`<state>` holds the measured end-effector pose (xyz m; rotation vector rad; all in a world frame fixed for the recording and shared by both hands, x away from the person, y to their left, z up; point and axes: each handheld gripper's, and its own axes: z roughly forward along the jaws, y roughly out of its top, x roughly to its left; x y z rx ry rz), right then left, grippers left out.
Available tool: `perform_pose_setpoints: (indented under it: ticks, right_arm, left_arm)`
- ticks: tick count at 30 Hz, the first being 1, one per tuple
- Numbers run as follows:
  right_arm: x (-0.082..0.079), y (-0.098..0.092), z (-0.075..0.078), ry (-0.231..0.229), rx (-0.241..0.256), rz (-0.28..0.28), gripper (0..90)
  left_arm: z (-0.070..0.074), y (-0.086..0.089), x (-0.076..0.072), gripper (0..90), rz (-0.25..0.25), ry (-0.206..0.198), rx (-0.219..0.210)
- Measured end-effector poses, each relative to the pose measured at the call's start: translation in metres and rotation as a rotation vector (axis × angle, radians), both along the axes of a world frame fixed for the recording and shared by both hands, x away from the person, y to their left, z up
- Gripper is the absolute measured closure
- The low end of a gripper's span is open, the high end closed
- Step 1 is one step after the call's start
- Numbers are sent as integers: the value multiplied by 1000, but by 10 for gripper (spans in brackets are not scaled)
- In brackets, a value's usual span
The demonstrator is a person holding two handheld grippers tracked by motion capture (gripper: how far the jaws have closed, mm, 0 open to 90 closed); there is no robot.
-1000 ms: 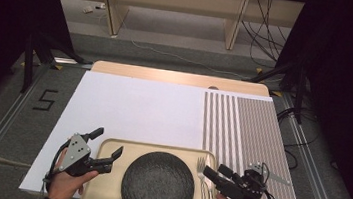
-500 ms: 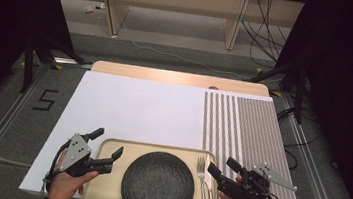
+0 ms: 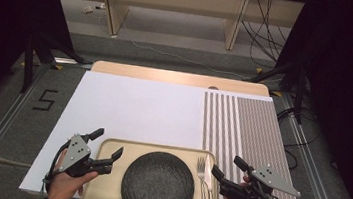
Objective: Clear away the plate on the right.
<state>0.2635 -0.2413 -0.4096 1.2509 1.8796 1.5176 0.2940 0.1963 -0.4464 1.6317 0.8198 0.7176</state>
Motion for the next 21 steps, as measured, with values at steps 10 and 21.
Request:
perform_pose_setpoints:
  ticks: [10,21]
  right_arm:
    - [-2,-7,-1,-5,-39,15,197]
    - [-3,-6,-4,2,-59,43,197]
  left_arm:
    - [0,0,0,160,2,0,-4]
    - [0,0,0,160,3,1,-2]
